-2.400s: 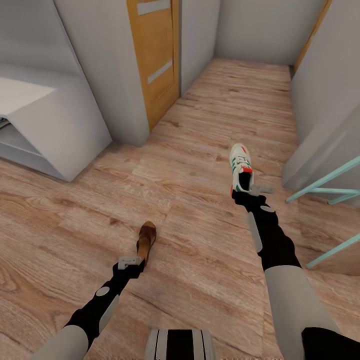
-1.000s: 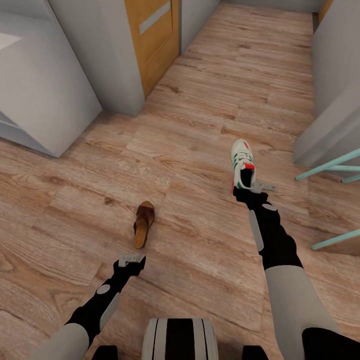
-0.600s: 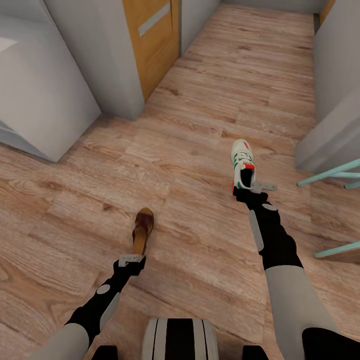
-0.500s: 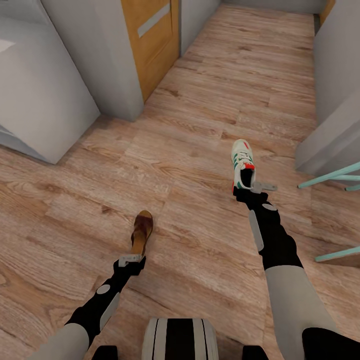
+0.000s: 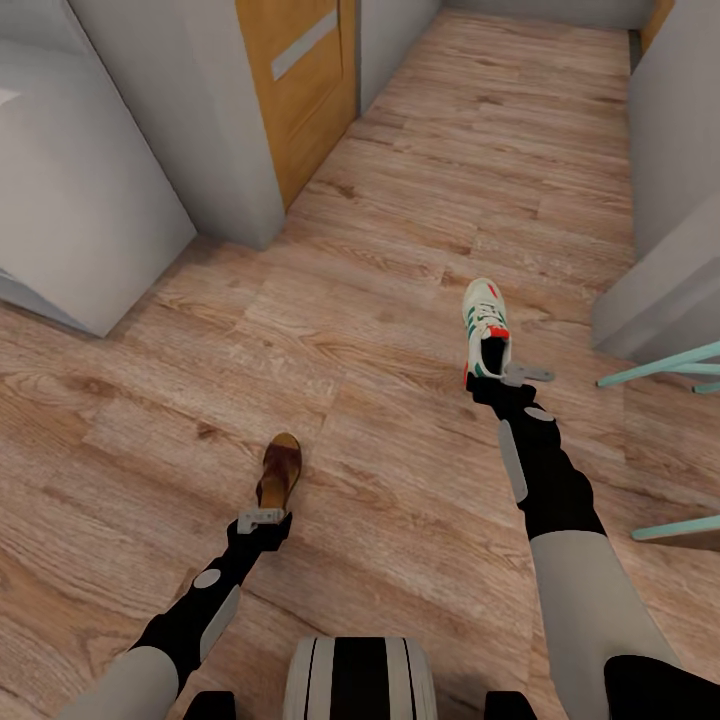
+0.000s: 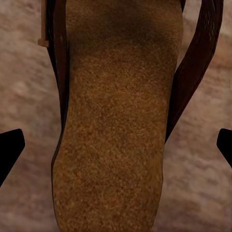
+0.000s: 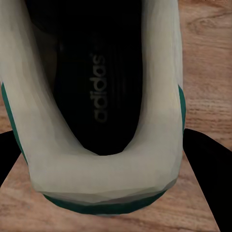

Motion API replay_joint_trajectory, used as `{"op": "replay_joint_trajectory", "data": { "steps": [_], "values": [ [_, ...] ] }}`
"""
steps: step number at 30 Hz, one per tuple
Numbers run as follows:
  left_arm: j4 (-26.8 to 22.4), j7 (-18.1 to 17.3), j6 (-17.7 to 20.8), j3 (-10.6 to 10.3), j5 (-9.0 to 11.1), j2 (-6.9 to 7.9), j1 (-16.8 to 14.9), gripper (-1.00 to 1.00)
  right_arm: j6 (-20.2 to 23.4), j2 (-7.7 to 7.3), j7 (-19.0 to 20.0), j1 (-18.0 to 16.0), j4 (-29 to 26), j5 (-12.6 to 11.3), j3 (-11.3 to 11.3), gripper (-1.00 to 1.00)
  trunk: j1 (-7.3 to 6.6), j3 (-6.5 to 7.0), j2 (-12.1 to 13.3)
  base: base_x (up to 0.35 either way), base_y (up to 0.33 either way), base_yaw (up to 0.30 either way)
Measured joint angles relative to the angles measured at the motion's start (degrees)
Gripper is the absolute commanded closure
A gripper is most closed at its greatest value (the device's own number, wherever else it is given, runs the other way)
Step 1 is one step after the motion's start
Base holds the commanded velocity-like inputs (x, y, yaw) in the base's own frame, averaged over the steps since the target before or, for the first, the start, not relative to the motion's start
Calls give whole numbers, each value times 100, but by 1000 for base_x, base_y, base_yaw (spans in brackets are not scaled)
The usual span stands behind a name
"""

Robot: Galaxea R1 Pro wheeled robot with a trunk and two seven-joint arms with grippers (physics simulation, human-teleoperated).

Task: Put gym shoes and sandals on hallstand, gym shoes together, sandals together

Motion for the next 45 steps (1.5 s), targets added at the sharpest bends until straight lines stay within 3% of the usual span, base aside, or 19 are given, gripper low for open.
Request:
{"op": "replay_joint_trajectory", "data": {
  "steps": [4, 14, 45],
  "values": [
    [0, 1, 0, -1, 0, -2, 0, -100, 0, 0, 2, 1, -3, 0, 0, 100, 0, -10, 0, 2, -1, 0],
    [0, -1, 0, 1, 0, 2, 0, -100, 0, 0, -1, 1, -2, -3, 0, 100, 26, -310, -13, 0, 0, 0],
    [15, -1, -10, 15, 7, 58, 0, -100, 0, 0, 2, 0, -4, 0, -2, 100, 26, -339, -13, 0, 0, 0]
  ]
}}
